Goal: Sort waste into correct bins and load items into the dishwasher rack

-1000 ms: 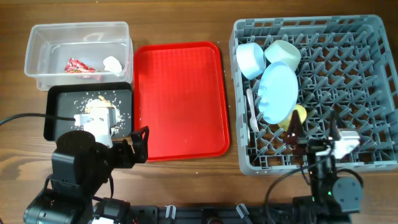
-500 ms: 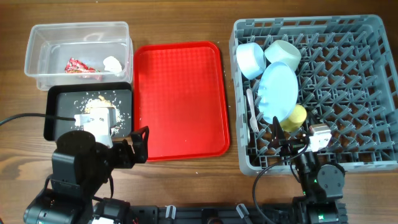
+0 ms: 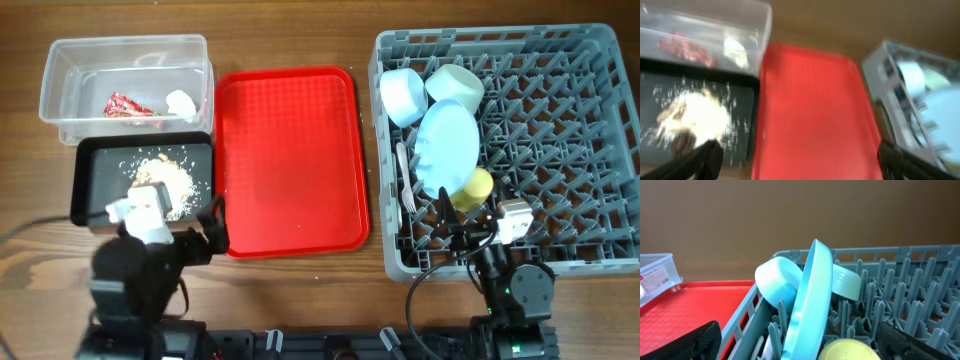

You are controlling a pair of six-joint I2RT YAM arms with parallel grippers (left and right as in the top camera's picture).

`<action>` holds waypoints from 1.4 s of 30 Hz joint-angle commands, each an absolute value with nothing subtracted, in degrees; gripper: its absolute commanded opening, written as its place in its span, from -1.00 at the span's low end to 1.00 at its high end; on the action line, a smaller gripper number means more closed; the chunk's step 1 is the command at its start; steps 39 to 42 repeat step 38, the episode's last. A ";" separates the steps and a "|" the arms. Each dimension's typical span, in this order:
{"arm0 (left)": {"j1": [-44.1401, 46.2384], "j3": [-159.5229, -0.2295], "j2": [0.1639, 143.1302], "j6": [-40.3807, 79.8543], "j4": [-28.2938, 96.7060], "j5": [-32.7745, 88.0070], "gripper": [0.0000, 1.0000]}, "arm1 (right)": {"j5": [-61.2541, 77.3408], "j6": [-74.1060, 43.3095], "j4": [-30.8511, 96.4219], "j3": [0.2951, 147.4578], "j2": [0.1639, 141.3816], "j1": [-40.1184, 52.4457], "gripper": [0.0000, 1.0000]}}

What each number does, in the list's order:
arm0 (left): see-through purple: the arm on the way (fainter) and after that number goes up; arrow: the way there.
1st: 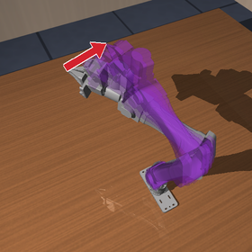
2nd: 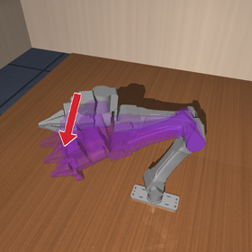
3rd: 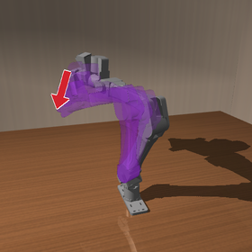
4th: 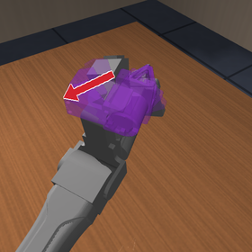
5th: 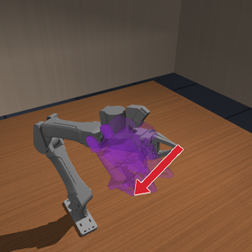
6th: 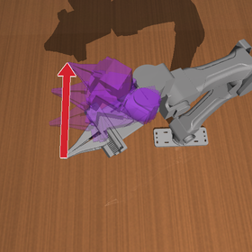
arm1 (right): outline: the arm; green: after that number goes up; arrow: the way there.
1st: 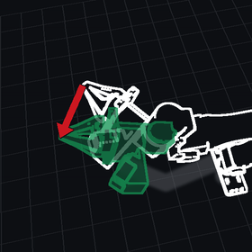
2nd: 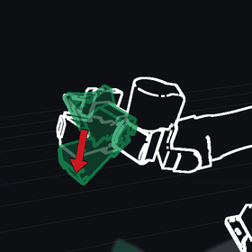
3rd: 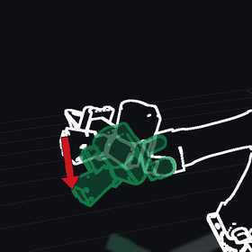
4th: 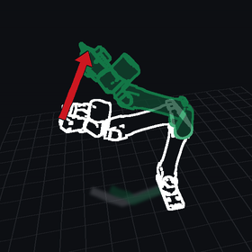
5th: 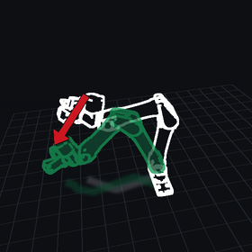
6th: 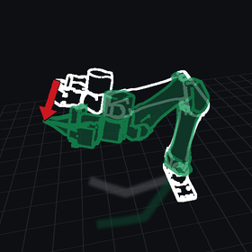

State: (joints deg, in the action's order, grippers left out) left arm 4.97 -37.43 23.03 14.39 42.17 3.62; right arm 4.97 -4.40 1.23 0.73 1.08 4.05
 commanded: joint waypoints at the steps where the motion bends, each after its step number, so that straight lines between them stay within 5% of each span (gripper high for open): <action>1: 2.11 -21.37 12.64 13.89 29.23 5.98 1.00 | 5.91 -3.60 1.10 0.99 0.54 3.77 0.99; 7: -1.08 -3.25 0.14 13.69 5.10 4.10 1.00 | 5.91 -3.57 1.10 0.99 0.54 3.77 1.00; 42: -0.12 -0.60 0.16 13.72 4.69 3.53 1.00 | 5.91 -3.57 1.10 0.99 0.54 3.77 1.00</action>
